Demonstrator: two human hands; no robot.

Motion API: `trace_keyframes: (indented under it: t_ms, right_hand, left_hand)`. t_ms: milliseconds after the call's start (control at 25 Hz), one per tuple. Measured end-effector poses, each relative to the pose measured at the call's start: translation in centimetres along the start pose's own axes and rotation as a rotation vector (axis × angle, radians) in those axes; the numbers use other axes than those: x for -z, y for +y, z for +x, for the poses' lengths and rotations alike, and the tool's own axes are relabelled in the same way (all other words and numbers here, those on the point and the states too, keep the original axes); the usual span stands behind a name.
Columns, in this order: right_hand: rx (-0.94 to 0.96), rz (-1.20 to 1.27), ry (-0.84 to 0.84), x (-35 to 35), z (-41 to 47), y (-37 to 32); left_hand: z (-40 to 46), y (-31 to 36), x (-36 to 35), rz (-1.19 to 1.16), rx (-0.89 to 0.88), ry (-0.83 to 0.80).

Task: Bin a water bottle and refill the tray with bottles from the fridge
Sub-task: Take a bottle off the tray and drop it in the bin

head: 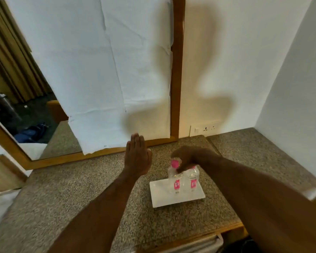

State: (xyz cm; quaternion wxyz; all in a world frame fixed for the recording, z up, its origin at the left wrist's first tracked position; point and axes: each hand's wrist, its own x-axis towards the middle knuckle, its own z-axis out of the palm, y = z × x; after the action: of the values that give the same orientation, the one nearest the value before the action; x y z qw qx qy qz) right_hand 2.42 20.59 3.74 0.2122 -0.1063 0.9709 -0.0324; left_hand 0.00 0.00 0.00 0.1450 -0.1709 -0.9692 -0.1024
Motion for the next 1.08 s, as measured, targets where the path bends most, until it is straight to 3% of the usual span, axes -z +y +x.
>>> trace_keyframes:
  t_ms: [200,400,560,640,800,1000,1080]
  right_hand:
    - [0.007,-0.103,-0.012,-1.7,0.3,-1.9]
    - [0.089,-0.148,0.015,1.6,-4.1,-2.7]
    - [0.036,-0.012,-0.084,2.7,-9.4,-0.4]
    - [-0.03,0.026,-0.159,1.1,-12.0,2.3]
    - [-0.159,-0.058,-0.174,-7.0,-15.4,10.0]
    - [-0.399,0.032,-0.064,-22.6,-16.9,19.1]
    - [-0.513,0.15,-0.032,-29.0,-16.0,21.5]
  left_hand:
    - [-2.4,-0.3,-1.2,-0.048,-0.006,-0.064]
    - [-5.2,-0.2,0.8,-0.084,-0.026,0.014]
    - [-9.0,4.3,-0.3,-0.108,-0.124,0.036]
    - [-10.5,8.6,-2.5,-0.145,-0.249,-0.027]
    - [-11.9,18.5,-10.4,-0.197,-0.497,-0.235]
    - [-9.0,28.3,-21.2,-0.05,-0.541,-0.506]
    - [-7.5,30.2,-24.7,-0.047,-0.528,-0.466]
